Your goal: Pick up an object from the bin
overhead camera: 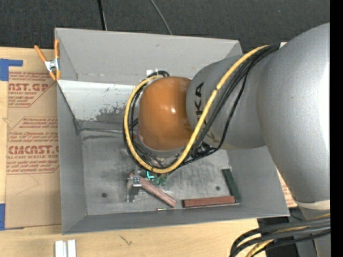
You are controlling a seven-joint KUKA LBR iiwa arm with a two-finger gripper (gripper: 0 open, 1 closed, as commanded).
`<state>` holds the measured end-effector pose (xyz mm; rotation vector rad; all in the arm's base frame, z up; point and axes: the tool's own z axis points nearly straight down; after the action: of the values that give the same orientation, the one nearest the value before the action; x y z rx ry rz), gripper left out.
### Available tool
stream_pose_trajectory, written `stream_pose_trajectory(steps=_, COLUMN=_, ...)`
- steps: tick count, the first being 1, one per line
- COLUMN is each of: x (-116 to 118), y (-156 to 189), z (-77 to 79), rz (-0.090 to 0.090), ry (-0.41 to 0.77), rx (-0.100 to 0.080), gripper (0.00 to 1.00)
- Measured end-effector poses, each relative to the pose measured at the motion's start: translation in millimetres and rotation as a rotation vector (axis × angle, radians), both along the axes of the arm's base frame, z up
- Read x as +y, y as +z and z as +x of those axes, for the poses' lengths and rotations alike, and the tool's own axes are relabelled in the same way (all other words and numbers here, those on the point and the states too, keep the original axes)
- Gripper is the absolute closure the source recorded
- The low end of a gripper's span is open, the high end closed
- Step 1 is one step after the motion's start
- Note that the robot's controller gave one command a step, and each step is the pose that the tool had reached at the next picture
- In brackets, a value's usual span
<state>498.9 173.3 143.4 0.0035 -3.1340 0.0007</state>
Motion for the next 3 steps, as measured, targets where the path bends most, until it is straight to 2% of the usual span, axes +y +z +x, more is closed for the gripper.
stream_pose_trajectory(steps=1, x=-1, y=4, z=2.2, rz=0.002, ry=-0.002, rx=-0.007, gripper=0.00)
stream_pose_trajectory(steps=2, x=-49, y=-67, z=43.4, rz=0.005, ry=0.066, rx=0.005, gripper=1.00)
stream_pose_trajectory(steps=3, x=-49, y=-67, z=43.5, rz=0.005, ry=0.065, rx=0.005, gripper=1.00)
